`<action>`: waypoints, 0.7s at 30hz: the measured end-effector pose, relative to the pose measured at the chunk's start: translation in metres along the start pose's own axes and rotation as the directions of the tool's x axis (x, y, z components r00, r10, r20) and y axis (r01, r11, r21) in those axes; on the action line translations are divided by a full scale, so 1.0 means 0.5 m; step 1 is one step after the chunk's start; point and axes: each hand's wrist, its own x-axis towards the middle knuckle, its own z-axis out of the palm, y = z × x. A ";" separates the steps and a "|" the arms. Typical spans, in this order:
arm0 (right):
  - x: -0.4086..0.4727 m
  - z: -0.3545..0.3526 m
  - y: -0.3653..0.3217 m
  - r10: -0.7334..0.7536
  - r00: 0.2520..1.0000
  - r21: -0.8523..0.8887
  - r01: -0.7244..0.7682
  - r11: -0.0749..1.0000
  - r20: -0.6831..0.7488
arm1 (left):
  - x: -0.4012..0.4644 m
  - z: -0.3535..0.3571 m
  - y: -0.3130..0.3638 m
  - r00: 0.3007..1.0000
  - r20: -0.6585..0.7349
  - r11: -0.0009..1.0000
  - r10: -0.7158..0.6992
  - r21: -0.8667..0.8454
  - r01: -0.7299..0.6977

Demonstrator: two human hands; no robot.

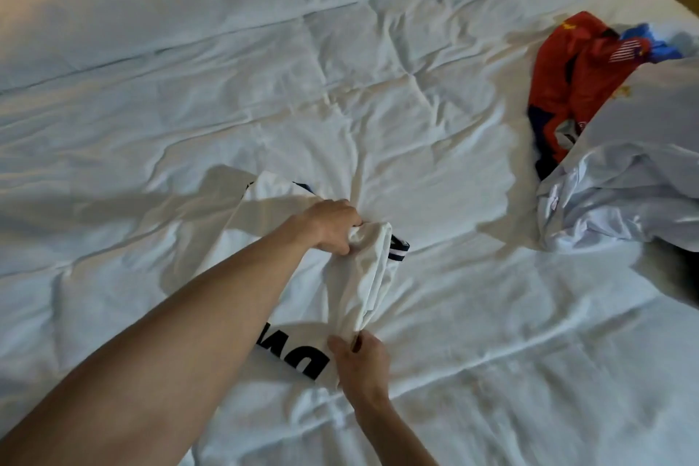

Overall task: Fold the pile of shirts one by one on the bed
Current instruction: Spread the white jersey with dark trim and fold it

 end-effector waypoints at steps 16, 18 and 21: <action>-0.146 -0.293 -0.301 -0.783 0.581 -0.340 0.707 0.620 -0.219 | -0.110 -0.196 0.029 0.829 -0.430 0.087 -0.359 -0.899 -0.429; -0.187 -0.257 -0.307 -0.853 0.502 -0.447 0.736 0.508 -0.144 | -0.142 -0.171 -0.006 0.832 -0.443 -0.049 -0.334 -0.873 -0.485; -0.225 -0.167 -0.266 -0.881 0.472 -0.494 0.763 0.416 -0.013 | -0.175 -0.063 -0.091 0.901 -0.321 -0.230 -0.291 -0.891 -0.391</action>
